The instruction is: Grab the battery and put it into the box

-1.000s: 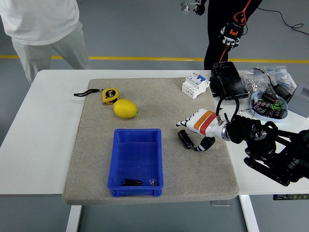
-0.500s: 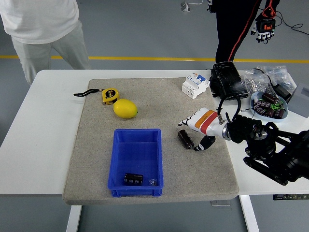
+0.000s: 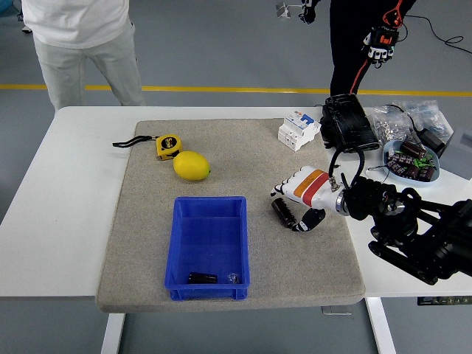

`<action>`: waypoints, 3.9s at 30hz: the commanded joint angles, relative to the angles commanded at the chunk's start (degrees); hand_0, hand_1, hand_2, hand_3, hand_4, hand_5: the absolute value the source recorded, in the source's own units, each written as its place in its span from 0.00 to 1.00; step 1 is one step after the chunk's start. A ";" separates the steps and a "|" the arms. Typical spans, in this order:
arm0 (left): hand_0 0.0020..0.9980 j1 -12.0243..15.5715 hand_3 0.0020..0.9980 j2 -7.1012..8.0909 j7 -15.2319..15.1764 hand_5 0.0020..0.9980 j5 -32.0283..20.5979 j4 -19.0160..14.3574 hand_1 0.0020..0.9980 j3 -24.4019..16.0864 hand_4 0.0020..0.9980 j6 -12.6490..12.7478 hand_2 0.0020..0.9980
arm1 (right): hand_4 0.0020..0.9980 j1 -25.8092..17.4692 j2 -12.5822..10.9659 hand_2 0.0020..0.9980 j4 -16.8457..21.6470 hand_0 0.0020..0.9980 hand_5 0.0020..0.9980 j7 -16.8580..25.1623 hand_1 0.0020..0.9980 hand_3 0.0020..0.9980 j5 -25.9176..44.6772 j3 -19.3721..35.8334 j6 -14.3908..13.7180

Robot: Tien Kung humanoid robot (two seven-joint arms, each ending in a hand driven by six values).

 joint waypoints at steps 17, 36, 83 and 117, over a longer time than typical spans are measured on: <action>0.56 0.01 0.58 0.11 0.03 0.60 0.23 -0.03 0.58 -0.11 0.63 -0.11 0.62 | 0.83 0.10 0.56 0.61 -0.60 0.42 0.38 -1.06 0.49 0.74 0.92 0.02 1.84; 0.56 0.19 0.58 0.32 0.33 0.60 1.06 0.14 0.57 -0.88 0.63 -0.26 0.62 | 0.75 0.44 0.45 0.52 0.40 0.33 0.39 -1.37 0.44 0.51 0.45 0.20 2.75; 0.56 0.01 0.58 0.23 -0.08 0.60 0.04 0.19 0.57 0.57 0.63 0.58 0.63 | 1.00 2.05 1.99 0.95 22.29 0.77 0.51 -8.28 0.78 1.00 -2.46 6.66 4.26; 0.56 0.45 0.58 0.02 0.01 0.60 0.53 0.27 0.57 0.14 0.64 0.55 0.62 | 1.00 -4.42 -3.21 0.92 17.62 0.88 1.00 8.44 0.86 0.94 36.84 20.17 0.09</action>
